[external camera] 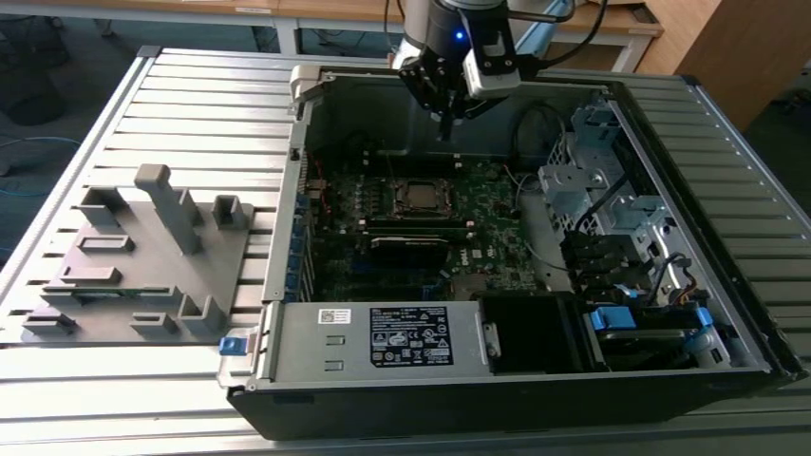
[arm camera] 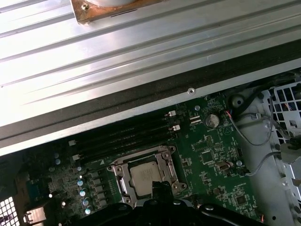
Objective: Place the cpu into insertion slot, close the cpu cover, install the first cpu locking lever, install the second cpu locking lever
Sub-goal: 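Close the cpu cover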
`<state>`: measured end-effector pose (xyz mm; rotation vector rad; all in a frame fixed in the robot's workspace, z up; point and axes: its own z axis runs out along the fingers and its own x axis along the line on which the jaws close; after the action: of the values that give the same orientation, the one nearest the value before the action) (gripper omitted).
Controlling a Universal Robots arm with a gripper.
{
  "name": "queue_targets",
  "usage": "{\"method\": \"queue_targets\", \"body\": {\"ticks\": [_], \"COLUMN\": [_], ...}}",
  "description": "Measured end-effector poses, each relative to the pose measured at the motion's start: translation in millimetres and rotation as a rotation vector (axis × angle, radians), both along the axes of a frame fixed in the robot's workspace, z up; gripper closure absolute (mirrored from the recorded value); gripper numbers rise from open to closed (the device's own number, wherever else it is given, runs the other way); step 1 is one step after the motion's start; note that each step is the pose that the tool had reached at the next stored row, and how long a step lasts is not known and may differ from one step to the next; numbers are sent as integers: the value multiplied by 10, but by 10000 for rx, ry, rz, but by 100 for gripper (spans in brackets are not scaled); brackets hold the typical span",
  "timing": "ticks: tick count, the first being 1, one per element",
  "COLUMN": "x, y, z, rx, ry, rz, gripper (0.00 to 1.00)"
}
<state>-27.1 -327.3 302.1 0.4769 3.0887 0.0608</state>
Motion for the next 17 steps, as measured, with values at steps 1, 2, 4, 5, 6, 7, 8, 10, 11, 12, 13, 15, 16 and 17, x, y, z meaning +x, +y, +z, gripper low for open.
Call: {"method": "queue_targets", "body": {"ticks": [1, 2, 4, 5, 6, 7, 8, 10, 11, 12, 13, 15, 16, 17], "x": [0, 0, 0, 0, 0, 0, 0, 0, 0, 0, 0, 0, 0, 0], "y": [0, 0, 0, 0, 0, 0, 0, 0, 0, 0, 0, 0, 0, 0], "z": [-2, -4, -9, -11, -13, -16, -18, -22, -25, -27, -29, -34, -36, -38], "rx": [-1, 0, 0, -1, 0, -1, -1, -1, 0, 0, 0, 0, 0, 0], "ry": [0, 0, 0, 0, 0, 0, 0, 0, 0, 0, 0, 0, 0, 0], "rz": [0, 0, 0, 0, 0, 0, 0, 0, 0, 0, 0, 0, 0, 0], "gripper": [90, 90, 90, 90, 90, 90, 90, 90, 90, 90, 90, 90, 90, 90]}}
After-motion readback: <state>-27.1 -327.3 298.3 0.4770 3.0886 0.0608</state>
